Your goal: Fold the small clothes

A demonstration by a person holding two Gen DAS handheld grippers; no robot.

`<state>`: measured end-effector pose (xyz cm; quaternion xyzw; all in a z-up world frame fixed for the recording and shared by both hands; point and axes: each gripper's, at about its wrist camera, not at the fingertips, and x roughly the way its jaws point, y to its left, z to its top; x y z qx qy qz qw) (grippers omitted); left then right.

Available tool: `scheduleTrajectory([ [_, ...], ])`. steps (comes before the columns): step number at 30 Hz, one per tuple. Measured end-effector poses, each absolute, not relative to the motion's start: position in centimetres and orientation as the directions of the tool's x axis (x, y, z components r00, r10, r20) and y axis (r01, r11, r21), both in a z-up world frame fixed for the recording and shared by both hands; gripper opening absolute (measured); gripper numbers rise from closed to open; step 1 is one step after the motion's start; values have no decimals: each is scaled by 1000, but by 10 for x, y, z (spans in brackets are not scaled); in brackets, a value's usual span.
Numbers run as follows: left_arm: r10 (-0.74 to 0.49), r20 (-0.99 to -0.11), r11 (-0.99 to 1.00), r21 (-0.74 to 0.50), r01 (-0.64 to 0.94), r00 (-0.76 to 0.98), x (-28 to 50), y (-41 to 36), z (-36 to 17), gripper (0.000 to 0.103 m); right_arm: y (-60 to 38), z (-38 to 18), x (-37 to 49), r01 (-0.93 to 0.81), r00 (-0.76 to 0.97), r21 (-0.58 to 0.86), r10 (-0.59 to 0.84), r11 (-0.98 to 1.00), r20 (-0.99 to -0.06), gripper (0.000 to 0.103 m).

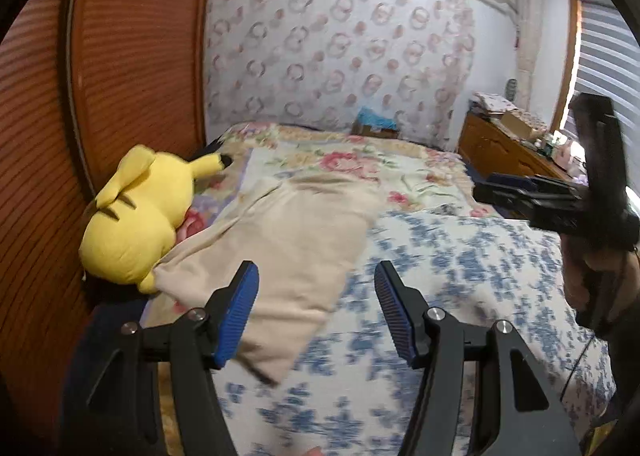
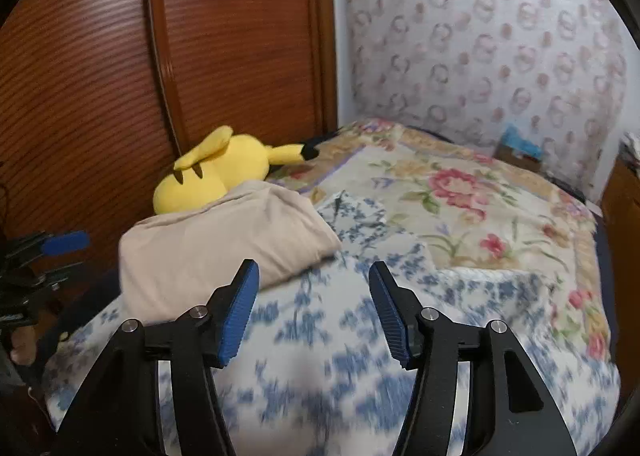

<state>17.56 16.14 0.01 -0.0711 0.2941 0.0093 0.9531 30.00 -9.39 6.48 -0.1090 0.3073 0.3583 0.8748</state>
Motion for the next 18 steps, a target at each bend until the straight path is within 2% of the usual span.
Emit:
scheduleTrajectory([
  [6, -29, -510, 996, -89, -19, 860, 160, 116, 23, 60, -156, 90, 242, -619, 642, 29, 528, 785, -556, 76],
  [10, -31, -472, 998, -63, 1, 881, 146, 89, 38, 60, -190, 101, 212, -552, 706, 15, 476, 834, -525, 79],
  [18, -60, -453, 998, -51, 42, 890, 120, 54, 49, 60, -259, 121, 154, -404, 819, 4, 364, 915, -443, 79],
])
